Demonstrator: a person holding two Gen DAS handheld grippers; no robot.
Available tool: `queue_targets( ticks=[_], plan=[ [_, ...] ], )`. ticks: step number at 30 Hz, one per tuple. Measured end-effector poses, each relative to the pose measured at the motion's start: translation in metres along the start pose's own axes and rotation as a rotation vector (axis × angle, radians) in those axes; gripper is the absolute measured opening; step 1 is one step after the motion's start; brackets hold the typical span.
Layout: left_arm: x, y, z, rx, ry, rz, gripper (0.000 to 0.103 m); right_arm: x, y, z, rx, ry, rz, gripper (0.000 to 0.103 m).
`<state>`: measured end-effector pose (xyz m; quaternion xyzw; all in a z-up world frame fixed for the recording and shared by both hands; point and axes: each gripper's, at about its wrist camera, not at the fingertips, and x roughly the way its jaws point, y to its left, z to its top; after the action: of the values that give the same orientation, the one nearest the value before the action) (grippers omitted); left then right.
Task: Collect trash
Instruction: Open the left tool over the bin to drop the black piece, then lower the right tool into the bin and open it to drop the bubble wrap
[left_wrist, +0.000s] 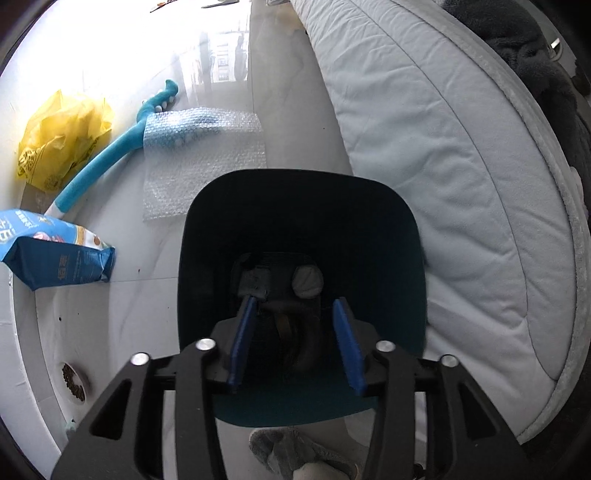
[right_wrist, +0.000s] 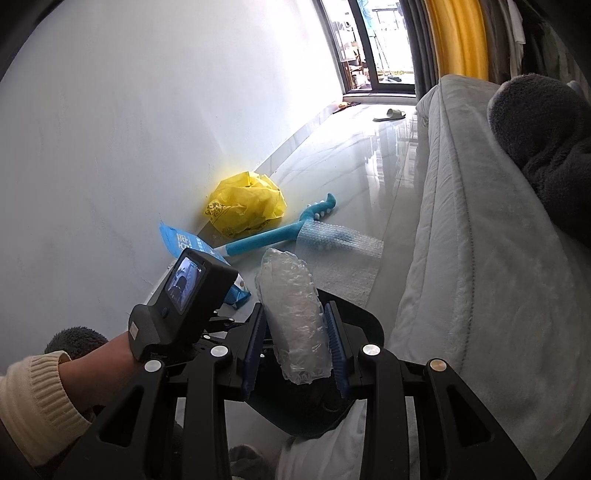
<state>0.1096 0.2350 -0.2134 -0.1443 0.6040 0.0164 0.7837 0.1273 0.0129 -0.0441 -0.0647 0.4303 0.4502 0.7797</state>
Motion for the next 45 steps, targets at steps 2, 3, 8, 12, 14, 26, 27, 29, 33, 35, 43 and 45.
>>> queue_targets(
  ticks=[2,3,8,12,14,26,27,29,33,35,43,45],
  plan=[
    [-0.005,0.006,-0.003,-0.009,-0.01,0.0,0.066,0.009,0.001,-0.001,-0.004,0.023,-0.004,0.033],
    [-0.007,0.009,-0.003,-0.014,-0.015,0.0,0.068,0.014,0.002,-0.002,-0.004,0.034,-0.007,0.033],
    [-0.022,0.024,-0.006,-0.032,-0.055,0.02,0.08,0.038,0.004,-0.004,-0.008,0.084,-0.016,0.033],
    [-0.028,0.038,-0.009,-0.04,-0.065,0.045,0.081,0.057,0.009,-0.008,-0.017,0.123,-0.015,0.033],
    [-0.032,0.046,-0.01,-0.048,-0.071,0.048,0.081,0.066,0.011,-0.01,-0.016,0.145,-0.014,0.033],
    [-0.066,0.064,-0.019,-0.02,-0.183,0.032,0.086,0.114,0.005,-0.023,0.031,0.259,-0.021,0.033],
    [-0.07,0.064,-0.02,-0.014,-0.199,0.026,0.086,0.117,0.004,-0.024,0.036,0.268,-0.024,0.033],
    [-0.076,0.063,-0.02,-0.002,-0.221,0.014,0.086,0.123,0.002,-0.027,0.039,0.286,-0.037,0.033],
    [-0.093,0.059,-0.021,0.026,-0.284,-0.009,0.086,0.134,0.003,-0.033,0.041,0.315,-0.049,0.033],
    [-0.104,0.056,-0.02,0.032,-0.323,-0.021,0.086,0.138,0.003,-0.036,0.041,0.329,-0.056,0.033],
    [-0.147,0.048,-0.018,0.035,-0.472,-0.065,0.086,0.152,0.001,-0.047,0.042,0.399,-0.077,0.034],
    [-0.154,0.048,-0.018,0.036,-0.499,-0.073,0.086,0.155,0.003,-0.049,0.033,0.412,-0.081,0.034]
  ],
)
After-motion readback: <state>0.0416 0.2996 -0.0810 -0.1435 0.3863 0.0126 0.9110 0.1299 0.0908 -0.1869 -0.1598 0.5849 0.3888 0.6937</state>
